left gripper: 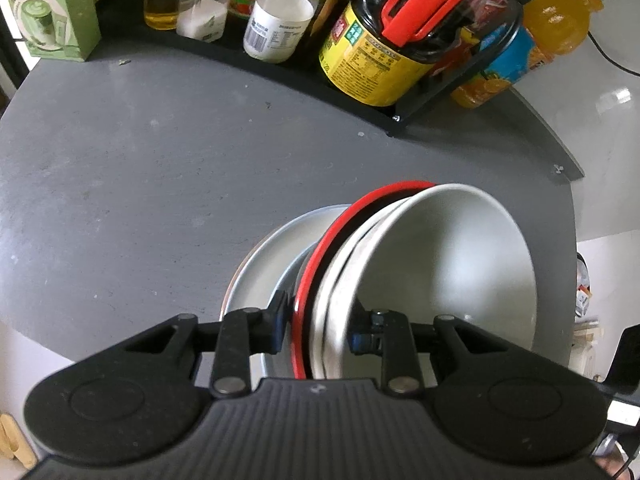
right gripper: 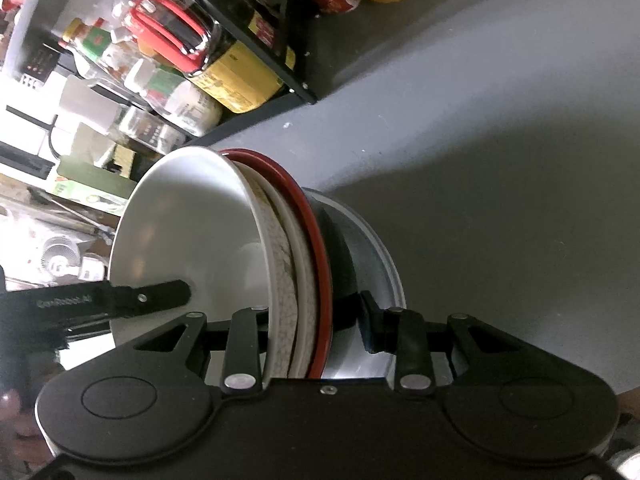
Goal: Organize plates and bowls
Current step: 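Lift the bowl stack with both grippers and lower it onto the plate stack, then open both grippers to release the bowl stack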
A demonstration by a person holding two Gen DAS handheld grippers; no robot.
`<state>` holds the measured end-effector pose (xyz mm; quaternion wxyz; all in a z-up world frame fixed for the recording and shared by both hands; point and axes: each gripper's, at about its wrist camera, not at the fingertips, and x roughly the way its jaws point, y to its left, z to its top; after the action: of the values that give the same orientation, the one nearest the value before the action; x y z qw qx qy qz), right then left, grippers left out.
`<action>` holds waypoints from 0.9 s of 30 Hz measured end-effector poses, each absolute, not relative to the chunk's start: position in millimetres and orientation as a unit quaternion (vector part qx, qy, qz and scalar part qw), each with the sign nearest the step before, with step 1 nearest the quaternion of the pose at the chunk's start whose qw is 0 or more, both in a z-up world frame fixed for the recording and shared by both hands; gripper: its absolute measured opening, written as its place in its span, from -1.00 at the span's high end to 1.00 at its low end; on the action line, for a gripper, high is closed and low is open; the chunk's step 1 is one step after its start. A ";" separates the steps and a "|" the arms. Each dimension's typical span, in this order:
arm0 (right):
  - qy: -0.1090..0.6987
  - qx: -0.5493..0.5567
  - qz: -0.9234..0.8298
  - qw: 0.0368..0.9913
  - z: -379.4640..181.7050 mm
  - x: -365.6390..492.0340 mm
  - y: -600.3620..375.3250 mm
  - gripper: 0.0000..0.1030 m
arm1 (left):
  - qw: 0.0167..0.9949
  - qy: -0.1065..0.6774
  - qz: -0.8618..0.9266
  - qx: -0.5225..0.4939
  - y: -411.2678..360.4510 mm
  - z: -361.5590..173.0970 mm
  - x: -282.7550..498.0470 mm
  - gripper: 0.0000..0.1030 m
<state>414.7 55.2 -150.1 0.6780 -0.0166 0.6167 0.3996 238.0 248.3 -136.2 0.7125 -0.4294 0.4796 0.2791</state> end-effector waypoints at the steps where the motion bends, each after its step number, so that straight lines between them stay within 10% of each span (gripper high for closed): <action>1: 0.619 -0.014 0.397 0.678 -151.5 413.9 53.0 0.39 | 0.713 0.478 0.276 -0.432 248.6 -136.3 237.8 0.46; 17: 0.604 0.014 0.391 0.695 -147.9 401.8 37.1 0.05 | 0.731 0.479 0.258 -0.413 246.3 -127.5 241.4 0.38; 27: 0.563 0.007 0.401 0.723 -124.3 392.3 24.1 -0.34 | 0.752 0.482 0.280 -0.352 231.5 -99.3 247.2 -0.53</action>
<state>392.2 24.1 -124.3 0.7231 0.0073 0.5626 0.4008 247.2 231.5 -99.3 0.7523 -0.3516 0.4816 0.2802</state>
